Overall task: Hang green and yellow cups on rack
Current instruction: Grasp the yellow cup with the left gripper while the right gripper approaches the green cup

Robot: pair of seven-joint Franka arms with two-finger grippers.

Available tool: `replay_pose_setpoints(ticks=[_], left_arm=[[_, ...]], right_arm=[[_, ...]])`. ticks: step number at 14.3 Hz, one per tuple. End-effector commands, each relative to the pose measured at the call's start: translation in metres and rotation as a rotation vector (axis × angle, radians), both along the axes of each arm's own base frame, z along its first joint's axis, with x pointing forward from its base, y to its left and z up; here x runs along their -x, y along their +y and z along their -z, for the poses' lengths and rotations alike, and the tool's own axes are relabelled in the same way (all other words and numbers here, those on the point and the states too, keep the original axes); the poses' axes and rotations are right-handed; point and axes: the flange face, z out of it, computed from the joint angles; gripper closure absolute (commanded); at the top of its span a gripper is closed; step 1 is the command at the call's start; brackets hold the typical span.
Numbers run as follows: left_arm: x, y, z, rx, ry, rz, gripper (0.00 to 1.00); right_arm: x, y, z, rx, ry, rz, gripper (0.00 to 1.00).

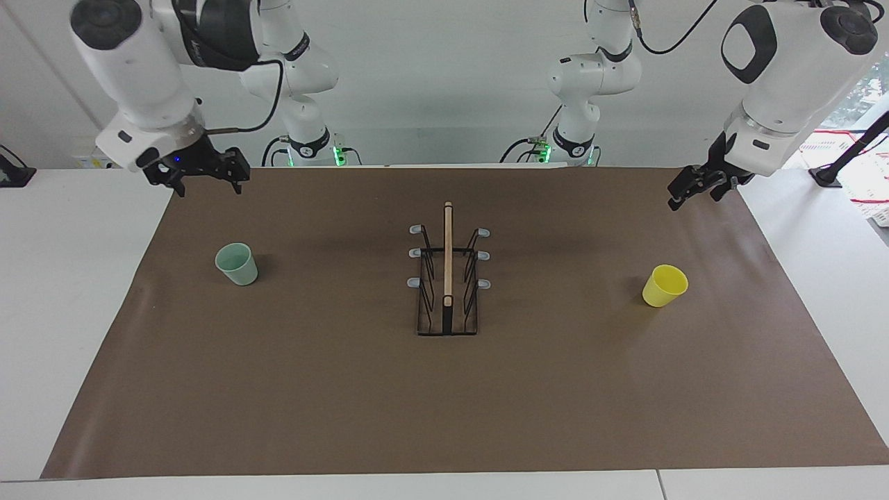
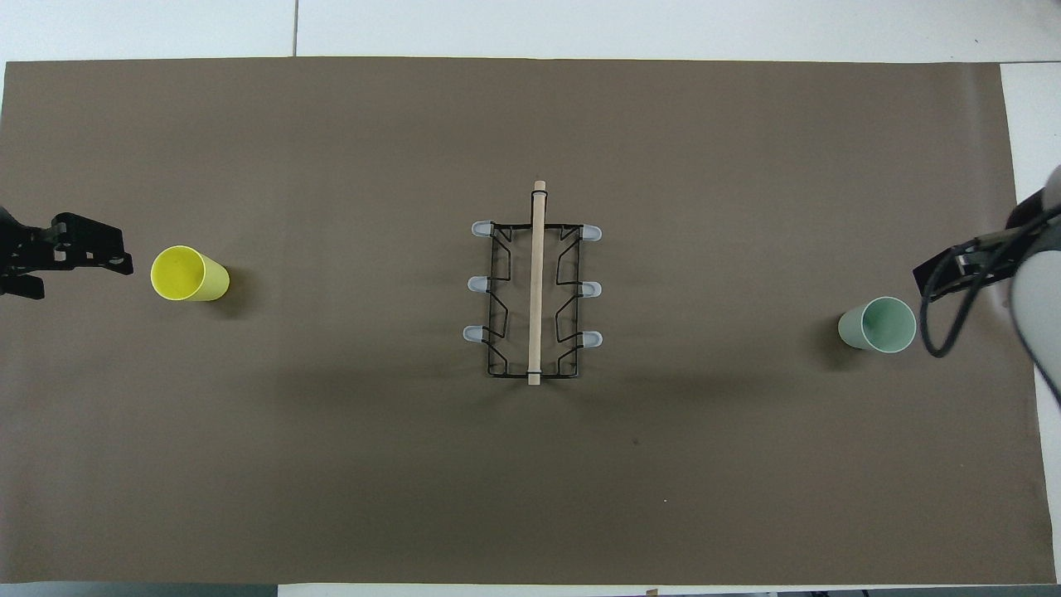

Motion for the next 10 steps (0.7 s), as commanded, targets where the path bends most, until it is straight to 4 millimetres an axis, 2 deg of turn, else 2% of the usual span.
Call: replay_pose_setpoints(ticks=[1, 2, 4, 5, 6, 7, 9, 10], left_arm=[[0.006, 0.044, 0.036, 0.074, 0.052, -0.322, 0.00], [0.002, 0.055, 0.050, 0.103, 0.041, -0.454, 0.00], [-0.011, 0.065, 0.076, 0.171, 0.044, -0.620, 0.00], [-0.014, 0.085, 0.091, 0.216, 0.073, -0.715, 0.00], [-0.020, 0.095, 0.104, 0.276, 0.101, -0.806, 0.00], [-0.028, 0.101, 0.125, 0.320, 0.139, -0.896, 0.00], [-0.040, 0.114, 0.161, 0.357, 0.165, -1.014, 0.00], [-0.042, 0.131, 0.175, 0.399, 0.177, -1.083, 0.00]], right_arm=[[-0.014, 0.025, 0.022, 0.046, 0.025, -0.074, 0.00], [-0.024, 0.028, 0.033, 0.047, 0.009, -0.085, 0.00], [-0.036, 0.047, 0.051, 0.051, -0.005, -0.127, 0.00], [-0.039, 0.057, 0.060, 0.050, 0.003, -0.155, 0.00], [-0.035, 0.075, 0.067, 0.057, 0.026, -0.195, 0.00], [-0.027, 0.080, 0.078, 0.078, 0.066, -0.231, 0.00], [-0.012, 0.081, 0.089, 0.094, 0.159, -0.428, 0.00], [-0.004, 0.089, 0.096, 0.128, 0.202, -0.531, 0.00]])
